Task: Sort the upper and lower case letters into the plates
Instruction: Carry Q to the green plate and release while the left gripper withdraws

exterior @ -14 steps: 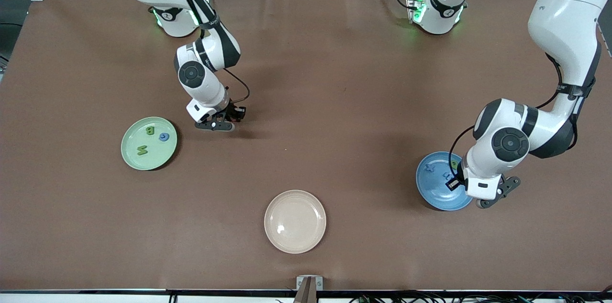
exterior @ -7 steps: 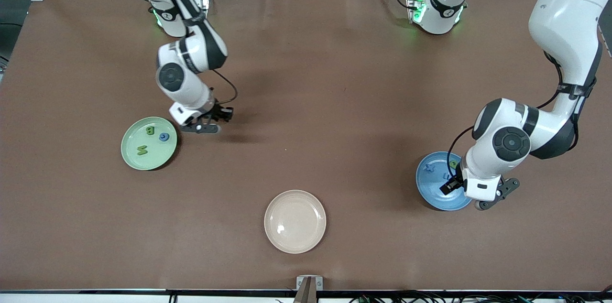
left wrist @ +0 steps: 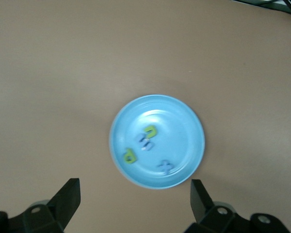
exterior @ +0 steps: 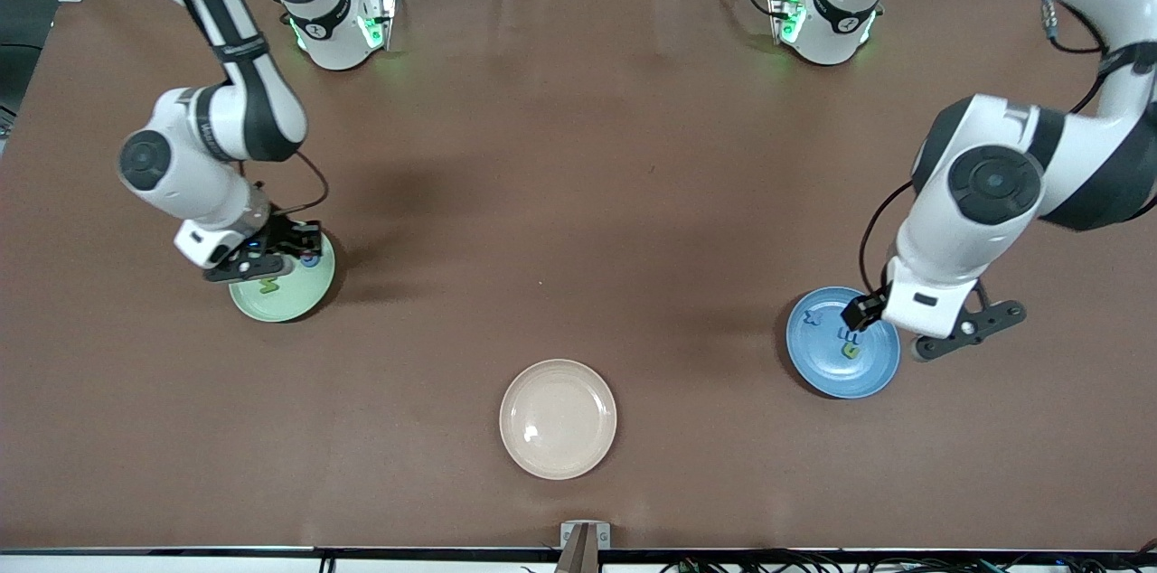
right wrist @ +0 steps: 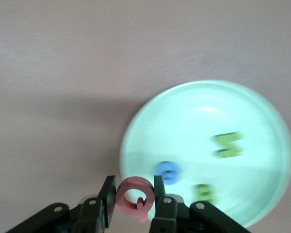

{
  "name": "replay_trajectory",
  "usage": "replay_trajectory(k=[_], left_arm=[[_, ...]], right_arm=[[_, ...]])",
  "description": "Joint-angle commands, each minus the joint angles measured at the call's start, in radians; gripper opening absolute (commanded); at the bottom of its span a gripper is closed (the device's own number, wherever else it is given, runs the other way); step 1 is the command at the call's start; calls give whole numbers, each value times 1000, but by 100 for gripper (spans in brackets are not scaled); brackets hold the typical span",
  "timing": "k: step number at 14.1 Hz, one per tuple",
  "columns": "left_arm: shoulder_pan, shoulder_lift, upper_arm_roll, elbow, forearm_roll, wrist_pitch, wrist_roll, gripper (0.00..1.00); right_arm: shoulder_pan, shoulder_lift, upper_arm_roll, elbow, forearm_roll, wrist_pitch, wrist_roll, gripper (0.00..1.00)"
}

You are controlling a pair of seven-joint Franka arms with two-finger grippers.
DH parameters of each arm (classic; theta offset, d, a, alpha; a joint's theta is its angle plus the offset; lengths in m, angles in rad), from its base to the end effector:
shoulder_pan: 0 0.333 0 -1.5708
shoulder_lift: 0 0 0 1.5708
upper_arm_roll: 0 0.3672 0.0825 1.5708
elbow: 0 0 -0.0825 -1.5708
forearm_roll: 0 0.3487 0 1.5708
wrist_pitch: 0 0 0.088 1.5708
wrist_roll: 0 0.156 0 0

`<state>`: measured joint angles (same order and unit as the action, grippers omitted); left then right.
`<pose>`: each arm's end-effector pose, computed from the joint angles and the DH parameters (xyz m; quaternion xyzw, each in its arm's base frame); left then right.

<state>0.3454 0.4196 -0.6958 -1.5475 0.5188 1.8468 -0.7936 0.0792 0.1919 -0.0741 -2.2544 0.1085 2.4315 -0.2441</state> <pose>0.6428 -0.0984 0.4627 -0.9792 -0.1662 -0.0565 0.1017 0.5236 0.0068 0.3059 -0.9961 -0.0837 0.0035 0.0286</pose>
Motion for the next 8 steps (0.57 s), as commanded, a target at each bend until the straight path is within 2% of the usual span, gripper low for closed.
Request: replay_trajectory(k=[1,3,5,8], left_arm=[[1,-10,1,119,-46,-170,80,100],[4,-40,1,180,-77,-280,103,100],[3,-67,-1,214,-80,-352,213,100],[3,-114,2,218,-91,-359,411,100]], right_arm=[[-79,78,20,67,-18,-8,-125,11],[-102,141,20,119,-18,-6,-181,11],[-104,185,20,147,-18,1,-182,11],[-93,221,22,168,-18,7,-175,11]])
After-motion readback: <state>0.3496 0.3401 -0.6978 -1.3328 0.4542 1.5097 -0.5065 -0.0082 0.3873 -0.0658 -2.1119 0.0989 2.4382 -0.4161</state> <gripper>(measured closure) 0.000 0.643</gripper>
